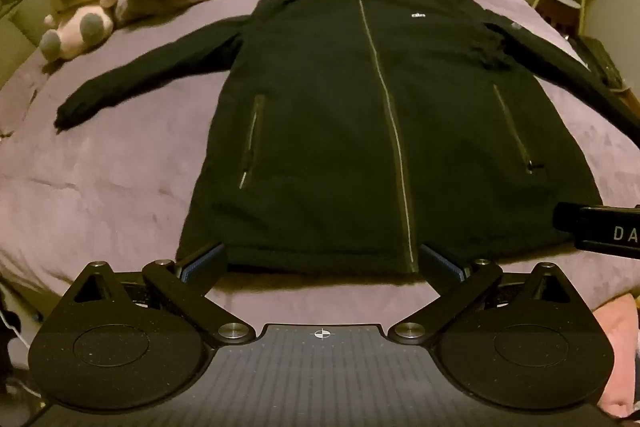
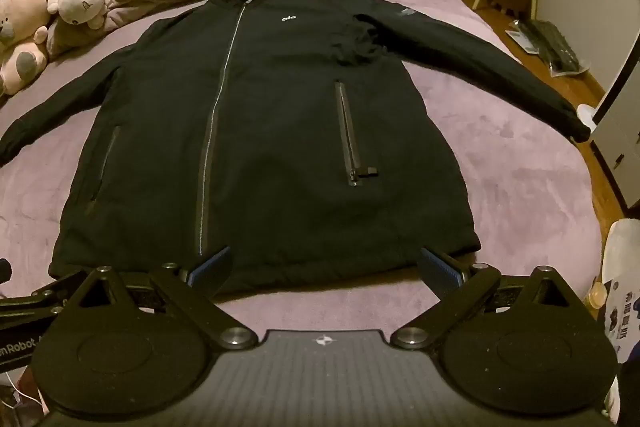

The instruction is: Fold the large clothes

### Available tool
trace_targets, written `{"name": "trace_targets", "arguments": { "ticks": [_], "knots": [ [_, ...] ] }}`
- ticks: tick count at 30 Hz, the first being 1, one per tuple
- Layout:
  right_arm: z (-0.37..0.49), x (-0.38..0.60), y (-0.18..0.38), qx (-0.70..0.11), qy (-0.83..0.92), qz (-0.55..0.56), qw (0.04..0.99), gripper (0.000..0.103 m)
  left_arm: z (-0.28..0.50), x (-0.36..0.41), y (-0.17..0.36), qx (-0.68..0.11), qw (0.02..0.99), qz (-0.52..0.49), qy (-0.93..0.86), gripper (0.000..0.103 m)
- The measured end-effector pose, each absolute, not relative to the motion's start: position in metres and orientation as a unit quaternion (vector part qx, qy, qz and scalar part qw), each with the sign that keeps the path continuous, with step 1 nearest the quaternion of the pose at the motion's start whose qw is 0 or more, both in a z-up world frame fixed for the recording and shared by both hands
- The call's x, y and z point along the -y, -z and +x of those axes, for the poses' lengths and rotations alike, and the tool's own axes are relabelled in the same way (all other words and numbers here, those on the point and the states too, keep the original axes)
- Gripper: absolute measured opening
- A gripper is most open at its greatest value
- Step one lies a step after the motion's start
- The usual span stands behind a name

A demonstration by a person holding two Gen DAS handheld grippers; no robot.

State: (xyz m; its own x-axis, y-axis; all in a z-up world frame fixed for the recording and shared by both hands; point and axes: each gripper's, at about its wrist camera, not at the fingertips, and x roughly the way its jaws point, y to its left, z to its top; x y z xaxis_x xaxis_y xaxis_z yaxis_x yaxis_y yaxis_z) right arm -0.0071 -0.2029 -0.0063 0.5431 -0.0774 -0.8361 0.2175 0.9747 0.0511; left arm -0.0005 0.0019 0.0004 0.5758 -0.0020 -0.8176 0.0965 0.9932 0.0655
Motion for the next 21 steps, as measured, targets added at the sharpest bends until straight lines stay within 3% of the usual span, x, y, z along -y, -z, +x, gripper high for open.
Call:
{"name": "trace_targets", "arguments": {
  "ticks": [21],
  "knots": [
    [-0.006,0.202,0.007,-0.474,0.085,0.072,0.873,0.099,0.006,-0.002,0.007,-0.485,0.873,0.042,0.038,0.103]
  ]
}}
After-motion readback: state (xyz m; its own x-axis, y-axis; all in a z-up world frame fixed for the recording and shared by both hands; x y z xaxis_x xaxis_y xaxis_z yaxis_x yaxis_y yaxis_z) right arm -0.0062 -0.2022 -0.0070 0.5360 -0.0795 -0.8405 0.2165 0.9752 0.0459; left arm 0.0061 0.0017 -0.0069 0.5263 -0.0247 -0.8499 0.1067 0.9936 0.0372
